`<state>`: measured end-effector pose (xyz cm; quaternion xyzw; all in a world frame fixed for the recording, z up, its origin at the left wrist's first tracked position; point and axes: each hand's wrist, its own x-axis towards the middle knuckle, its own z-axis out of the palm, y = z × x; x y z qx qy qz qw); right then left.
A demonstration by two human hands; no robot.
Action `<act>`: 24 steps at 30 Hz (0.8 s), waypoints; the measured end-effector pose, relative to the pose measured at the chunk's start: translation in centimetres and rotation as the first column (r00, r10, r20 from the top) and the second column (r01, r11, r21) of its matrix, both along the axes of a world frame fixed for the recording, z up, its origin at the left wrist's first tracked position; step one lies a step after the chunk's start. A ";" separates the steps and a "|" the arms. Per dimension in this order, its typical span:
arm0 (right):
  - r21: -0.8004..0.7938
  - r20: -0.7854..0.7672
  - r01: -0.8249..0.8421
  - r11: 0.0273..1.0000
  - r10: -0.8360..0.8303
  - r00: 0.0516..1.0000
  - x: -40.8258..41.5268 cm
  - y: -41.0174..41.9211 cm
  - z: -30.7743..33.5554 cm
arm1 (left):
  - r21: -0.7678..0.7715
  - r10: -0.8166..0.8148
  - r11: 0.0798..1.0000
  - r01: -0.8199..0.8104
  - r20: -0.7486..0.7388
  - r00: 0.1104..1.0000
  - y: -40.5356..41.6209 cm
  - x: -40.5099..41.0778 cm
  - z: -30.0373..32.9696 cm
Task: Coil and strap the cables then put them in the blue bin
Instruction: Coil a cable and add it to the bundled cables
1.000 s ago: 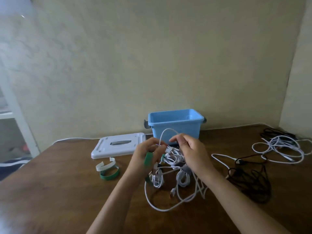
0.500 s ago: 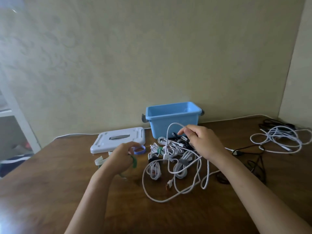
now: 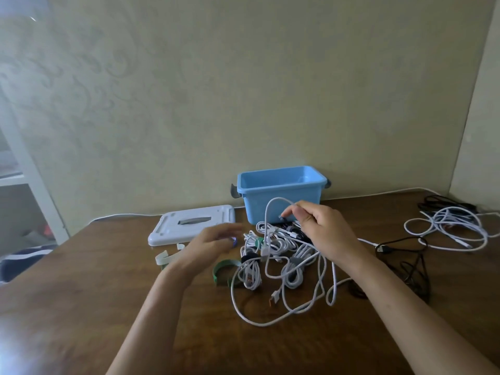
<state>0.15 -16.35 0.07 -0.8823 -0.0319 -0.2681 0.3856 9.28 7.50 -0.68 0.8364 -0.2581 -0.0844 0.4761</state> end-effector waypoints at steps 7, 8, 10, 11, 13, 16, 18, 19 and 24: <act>0.115 0.086 -0.112 0.987 0.103 0.991 -0.3 1.8 -0.2 | -0.337 -0.015 0.935 0.112 0.277 0.961 -5.9 -4.5 -0.1; 0.139 0.076 -0.127 0.982 0.118 0.990 -0.4 2.1 -0.1 | -0.405 0.013 0.909 0.093 0.252 0.968 -6.1 -4.6 -0.2; 0.197 0.015 -0.167 0.966 0.168 0.986 -0.6 2.6 0.0 | -0.578 0.023 0.815 0.038 0.098 0.995 -6.1 -4.9 -0.1; 0.215 -0.024 -0.190 0.958 0.200 0.980 -0.6 2.8 0.1 | -0.653 0.006 0.758 0.001 0.009 1.000 -6.0 -4.8 0.2; 0.193 -0.088 -0.226 0.955 0.246 0.965 -0.8 3.1 0.2 | -0.739 -0.059 0.672 -0.038 -0.105 0.993 -5.6 -4.4 0.7; 0.050 -0.123 -0.205 0.977 0.210 0.970 -0.8 3.7 -0.5 | -0.727 -0.146 0.686 0.007 -0.128 0.981 -5.5 -4.4 1.2; -0.134 -0.115 -0.181 0.974 0.166 0.979 -0.8 4.2 -1.1 | -0.615 -0.103 0.785 0.075 -0.011 0.995 -5.6 -4.9 1.0; -0.228 -0.136 -0.173 0.958 0.144 0.980 -0.9 4.6 -1.1 | -0.539 -0.066 0.836 0.098 0.080 0.995 -5.7 -5.1 0.8; -0.492 -0.330 -0.179 0.852 0.008 0.944 -1.1 5.6 -0.4 | -0.332 0.109 0.943 -0.005 0.294 0.950 -6.1 -4.6 -0.2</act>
